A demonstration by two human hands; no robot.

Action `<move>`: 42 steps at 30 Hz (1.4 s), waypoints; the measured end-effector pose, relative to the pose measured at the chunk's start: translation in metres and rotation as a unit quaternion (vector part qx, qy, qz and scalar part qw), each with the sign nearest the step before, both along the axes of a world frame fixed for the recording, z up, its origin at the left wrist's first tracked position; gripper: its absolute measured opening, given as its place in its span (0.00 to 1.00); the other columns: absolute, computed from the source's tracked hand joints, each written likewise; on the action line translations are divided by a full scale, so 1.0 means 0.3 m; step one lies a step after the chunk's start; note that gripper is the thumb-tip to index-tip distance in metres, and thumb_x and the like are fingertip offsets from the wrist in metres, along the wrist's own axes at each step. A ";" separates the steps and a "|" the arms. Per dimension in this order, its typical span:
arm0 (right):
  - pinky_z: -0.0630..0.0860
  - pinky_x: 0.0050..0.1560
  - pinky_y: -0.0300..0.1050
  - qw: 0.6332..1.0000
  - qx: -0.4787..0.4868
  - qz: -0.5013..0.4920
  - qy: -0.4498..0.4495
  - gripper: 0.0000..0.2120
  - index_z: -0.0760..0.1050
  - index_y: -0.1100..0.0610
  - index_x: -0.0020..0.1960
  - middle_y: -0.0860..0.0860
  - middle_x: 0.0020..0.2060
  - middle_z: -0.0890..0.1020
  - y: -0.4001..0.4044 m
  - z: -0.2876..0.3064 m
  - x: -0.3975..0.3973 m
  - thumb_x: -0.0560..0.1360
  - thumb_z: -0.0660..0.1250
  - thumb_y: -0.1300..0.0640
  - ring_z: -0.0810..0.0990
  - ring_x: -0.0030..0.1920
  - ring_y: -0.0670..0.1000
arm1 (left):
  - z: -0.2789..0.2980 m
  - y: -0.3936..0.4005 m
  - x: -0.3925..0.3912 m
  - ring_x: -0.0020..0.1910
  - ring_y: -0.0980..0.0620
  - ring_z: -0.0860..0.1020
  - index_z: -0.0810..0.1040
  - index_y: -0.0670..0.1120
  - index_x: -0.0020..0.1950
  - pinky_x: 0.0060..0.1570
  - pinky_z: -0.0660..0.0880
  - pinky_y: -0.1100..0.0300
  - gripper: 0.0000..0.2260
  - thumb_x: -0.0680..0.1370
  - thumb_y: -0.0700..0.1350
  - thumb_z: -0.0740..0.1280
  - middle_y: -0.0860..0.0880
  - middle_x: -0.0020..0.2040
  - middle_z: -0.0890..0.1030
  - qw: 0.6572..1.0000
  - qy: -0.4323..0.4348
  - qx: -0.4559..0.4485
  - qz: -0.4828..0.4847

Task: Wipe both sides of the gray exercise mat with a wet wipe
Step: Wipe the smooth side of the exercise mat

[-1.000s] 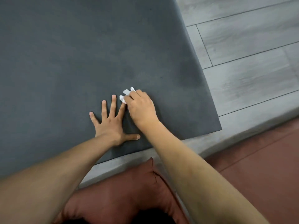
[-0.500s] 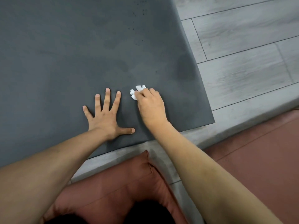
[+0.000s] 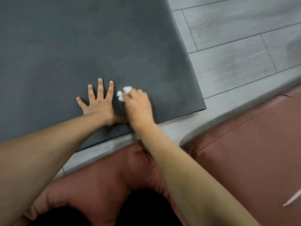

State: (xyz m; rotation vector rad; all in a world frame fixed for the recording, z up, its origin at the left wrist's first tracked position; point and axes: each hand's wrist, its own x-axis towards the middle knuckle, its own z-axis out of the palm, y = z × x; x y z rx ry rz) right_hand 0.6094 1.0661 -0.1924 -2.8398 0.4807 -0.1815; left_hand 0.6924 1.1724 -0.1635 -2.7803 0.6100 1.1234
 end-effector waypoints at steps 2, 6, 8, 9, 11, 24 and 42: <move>0.67 0.39 0.50 0.998 -0.043 0.051 -0.020 0.10 0.81 0.57 0.43 0.54 0.42 0.81 -0.035 0.028 -0.010 0.71 0.61 0.60 0.76 0.37 0.58 | 0.003 0.001 0.001 0.81 0.43 0.32 0.28 0.62 0.78 0.75 0.45 0.27 0.65 0.61 0.76 0.73 0.55 0.79 0.25 1.000 0.005 0.003 0.002; 0.69 0.43 0.49 0.979 -0.131 -0.157 -0.002 0.10 0.81 0.56 0.48 0.54 0.43 0.81 -0.431 0.039 -0.107 0.73 0.61 0.59 0.78 0.43 0.59 | 0.000 -0.003 -0.007 0.80 0.42 0.32 0.26 0.61 0.78 0.74 0.45 0.27 0.66 0.61 0.77 0.73 0.54 0.78 0.24 1.000 0.005 0.018 -0.009; 0.68 0.50 0.51 0.969 -0.113 -0.211 0.054 0.11 0.79 0.55 0.55 0.55 0.48 0.80 -0.517 0.025 -0.157 0.76 0.61 0.62 0.76 0.50 0.59 | 0.001 -0.010 -0.007 0.80 0.41 0.32 0.25 0.61 0.78 0.74 0.45 0.26 0.67 0.61 0.76 0.73 0.53 0.78 0.23 1.000 0.003 0.021 -0.008; 0.67 0.51 0.51 0.965 -0.100 -0.238 0.047 0.11 0.78 0.55 0.55 0.55 0.48 0.80 -0.498 0.015 -0.149 0.76 0.61 0.62 0.76 0.50 0.59 | 0.004 -0.012 -0.005 0.80 0.41 0.32 0.26 0.60 0.78 0.74 0.45 0.26 0.67 0.61 0.76 0.74 0.53 0.78 0.23 1.000 0.004 0.020 -0.007; 0.68 0.47 0.50 0.953 -0.062 -0.296 0.015 0.10 0.81 0.53 0.52 0.54 0.45 0.80 -0.401 -0.003 -0.109 0.75 0.63 0.60 0.76 0.45 0.59 | 0.006 -0.016 -0.007 0.80 0.40 0.32 0.26 0.60 0.78 0.74 0.46 0.26 0.67 0.61 0.75 0.74 0.53 0.78 0.24 1.000 0.004 0.020 -0.004; 0.68 0.50 0.52 0.949 -0.117 -0.291 0.015 0.10 0.77 0.55 0.55 0.55 0.49 0.79 -0.530 0.017 -0.226 0.75 0.63 0.61 0.77 0.50 0.58 | 0.011 -0.025 -0.010 0.80 0.41 0.32 0.25 0.60 0.77 0.74 0.46 0.26 0.67 0.60 0.75 0.74 0.53 0.78 0.24 0.999 0.007 0.035 -0.004; 0.72 0.48 0.54 0.967 -0.048 -0.247 -0.049 0.07 0.78 0.57 0.53 0.56 0.46 0.78 -0.452 0.003 -0.347 0.77 0.63 0.59 0.74 0.45 0.60 | 0.076 -0.129 0.065 0.79 0.35 0.54 0.57 0.48 0.81 0.73 0.62 0.33 0.54 0.64 0.70 0.77 0.41 0.80 0.52 0.998 -0.013 -0.039 0.039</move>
